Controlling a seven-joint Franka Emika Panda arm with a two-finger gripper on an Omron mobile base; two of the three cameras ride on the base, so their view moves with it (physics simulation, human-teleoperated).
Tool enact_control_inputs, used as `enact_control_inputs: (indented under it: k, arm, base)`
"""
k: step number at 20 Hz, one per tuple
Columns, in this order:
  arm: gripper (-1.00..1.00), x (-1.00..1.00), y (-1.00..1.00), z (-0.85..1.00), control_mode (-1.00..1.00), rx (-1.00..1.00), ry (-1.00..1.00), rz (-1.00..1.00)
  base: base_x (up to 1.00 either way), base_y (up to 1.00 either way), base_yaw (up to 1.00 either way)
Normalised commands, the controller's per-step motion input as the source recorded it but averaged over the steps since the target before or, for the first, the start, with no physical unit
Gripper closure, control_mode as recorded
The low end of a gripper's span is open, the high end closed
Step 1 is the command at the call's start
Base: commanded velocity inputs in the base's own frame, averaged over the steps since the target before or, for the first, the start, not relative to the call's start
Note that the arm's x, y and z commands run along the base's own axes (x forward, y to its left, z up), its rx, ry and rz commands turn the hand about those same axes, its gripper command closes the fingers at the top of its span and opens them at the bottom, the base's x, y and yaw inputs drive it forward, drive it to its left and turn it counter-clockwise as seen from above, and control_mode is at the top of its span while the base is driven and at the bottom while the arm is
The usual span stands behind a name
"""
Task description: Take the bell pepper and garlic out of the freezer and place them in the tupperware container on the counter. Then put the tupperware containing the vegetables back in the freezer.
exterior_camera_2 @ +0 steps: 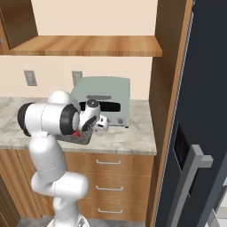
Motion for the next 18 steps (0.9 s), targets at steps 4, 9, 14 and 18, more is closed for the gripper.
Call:
enact_control_inputs:
  k: [4, 9, 14, 18]
  arm:
    - [1.00, 0.00, 0.19, -0.11, -1.00, 0.03, 0.17, 0.00]
    - [1.00, -0.28, 0.21, 0.42, -1.00, 0.05, 0.02, -0.04]
    - [1.00, -0.53, 0.03, 0.98, -1.00, 0.01, -0.04, -0.10]
    - [1.00, -0.71, 0.00, 1.00, -1.00, 0.04, 0.00, -0.14]
  base:
    - [0.00, 0.00, 0.00]
    - [0.00, 0.00, 0.00]
    - [0.00, 0.00, 0.00]
    - [0.00, 0.00, 0.00]
